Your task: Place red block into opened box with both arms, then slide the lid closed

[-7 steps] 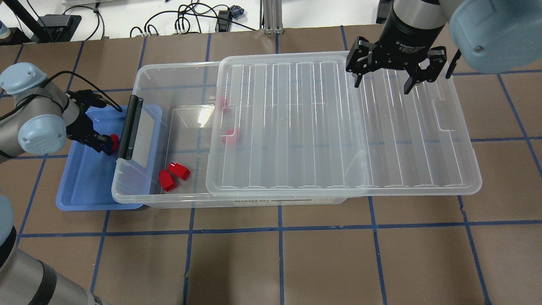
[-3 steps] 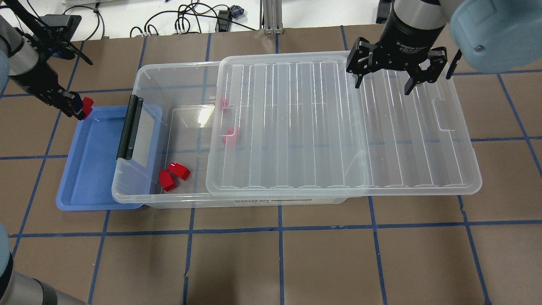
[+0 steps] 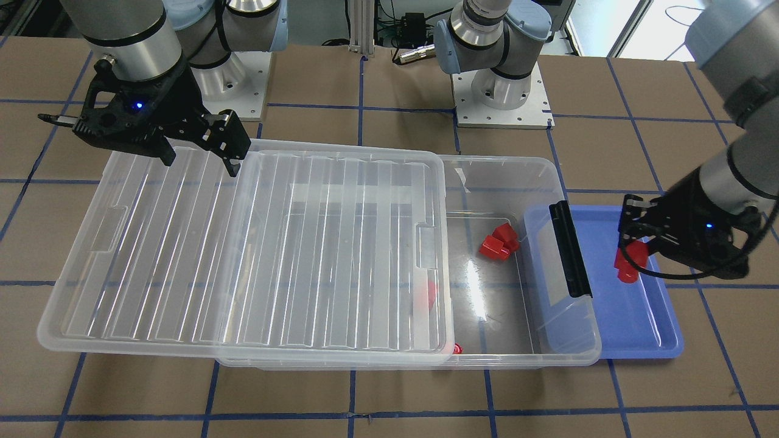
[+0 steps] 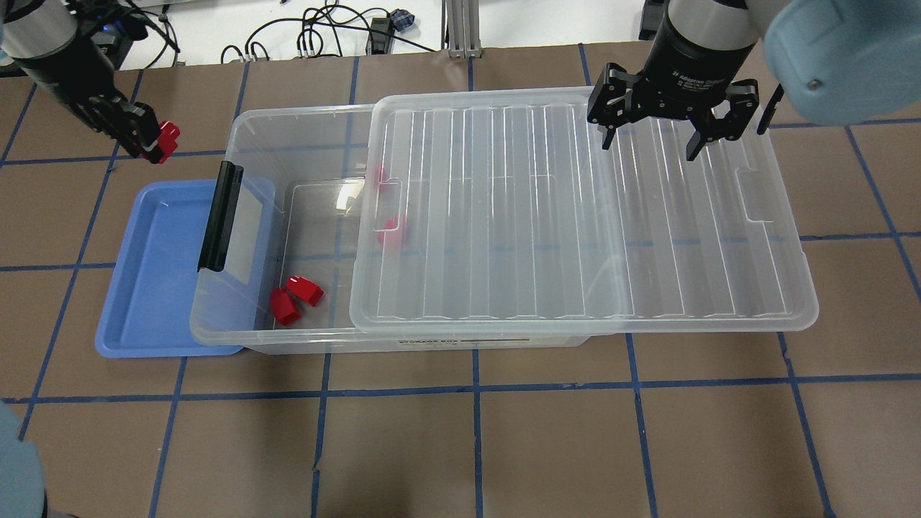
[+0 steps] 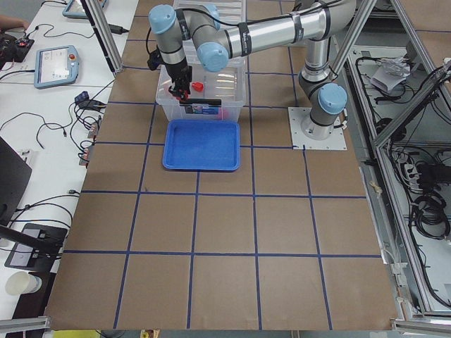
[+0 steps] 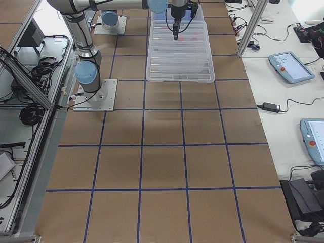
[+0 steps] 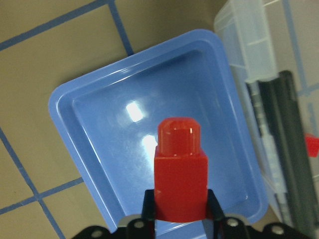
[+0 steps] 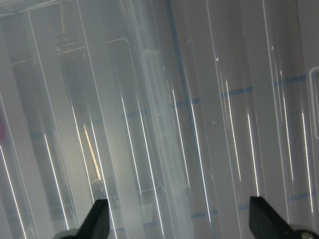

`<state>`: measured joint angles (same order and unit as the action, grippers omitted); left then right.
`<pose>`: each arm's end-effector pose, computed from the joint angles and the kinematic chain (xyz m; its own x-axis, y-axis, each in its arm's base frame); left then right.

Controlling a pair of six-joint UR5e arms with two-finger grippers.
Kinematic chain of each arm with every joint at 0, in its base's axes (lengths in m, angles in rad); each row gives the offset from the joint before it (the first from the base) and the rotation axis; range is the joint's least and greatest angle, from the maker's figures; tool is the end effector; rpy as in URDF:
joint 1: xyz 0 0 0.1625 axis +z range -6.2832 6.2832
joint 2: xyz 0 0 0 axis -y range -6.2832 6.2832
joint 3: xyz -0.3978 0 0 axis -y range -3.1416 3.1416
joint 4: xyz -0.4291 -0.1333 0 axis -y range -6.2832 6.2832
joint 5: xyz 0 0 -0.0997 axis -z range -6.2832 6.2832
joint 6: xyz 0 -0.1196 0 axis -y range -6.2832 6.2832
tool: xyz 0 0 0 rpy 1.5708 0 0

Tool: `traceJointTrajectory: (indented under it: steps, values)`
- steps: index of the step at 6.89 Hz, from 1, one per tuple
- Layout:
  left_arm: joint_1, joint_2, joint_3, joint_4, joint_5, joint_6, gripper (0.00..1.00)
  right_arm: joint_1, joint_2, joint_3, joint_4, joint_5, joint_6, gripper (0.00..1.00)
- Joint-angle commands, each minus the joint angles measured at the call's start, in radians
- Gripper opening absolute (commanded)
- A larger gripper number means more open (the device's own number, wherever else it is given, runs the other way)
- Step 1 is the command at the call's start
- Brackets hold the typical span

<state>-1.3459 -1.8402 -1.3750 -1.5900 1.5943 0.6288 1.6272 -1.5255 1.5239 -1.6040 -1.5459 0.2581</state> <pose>0.0115 -0.6354 0.3861 -0.9191 0.3923 0.0356 0.3939 0.9149 0.0887 0.1671 -0.5424 0.4446 -0.9794 0.1994 -0.0329 0.2003 0.9794 -0.0273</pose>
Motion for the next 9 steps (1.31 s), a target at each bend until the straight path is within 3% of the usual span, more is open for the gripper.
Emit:
traceJointTrajectory:
  steps: [1, 4, 6, 8, 9]
  values:
    - [-0.166, 0.033, -0.066, 0.017, -0.002, -0.216, 0.0, -0.003, 0.001, 0.001, -0.001, 0.001, -0.002, 1.0]
    - [-0.205, 0.021, -0.241, 0.22, -0.002, -0.369, 0.0, -0.006, 0.002, 0.001, -0.001, 0.001, -0.002, 1.0]
    - [-0.208, 0.039, -0.398, 0.448, -0.004, -0.379, 0.0, -0.004, 0.001, 0.001, -0.001, 0.003, -0.002, 1.0]
    - [-0.194, 0.035, -0.482, 0.504, -0.043, -0.382, 0.0, -0.024, 0.007, 0.001, -0.004, 0.0, -0.035, 1.0]
    - [-0.194, 0.012, -0.504, 0.551, -0.043, -0.389, 0.0, -0.094, 0.004, -0.001, 0.008, 0.009, -0.109, 1.0]
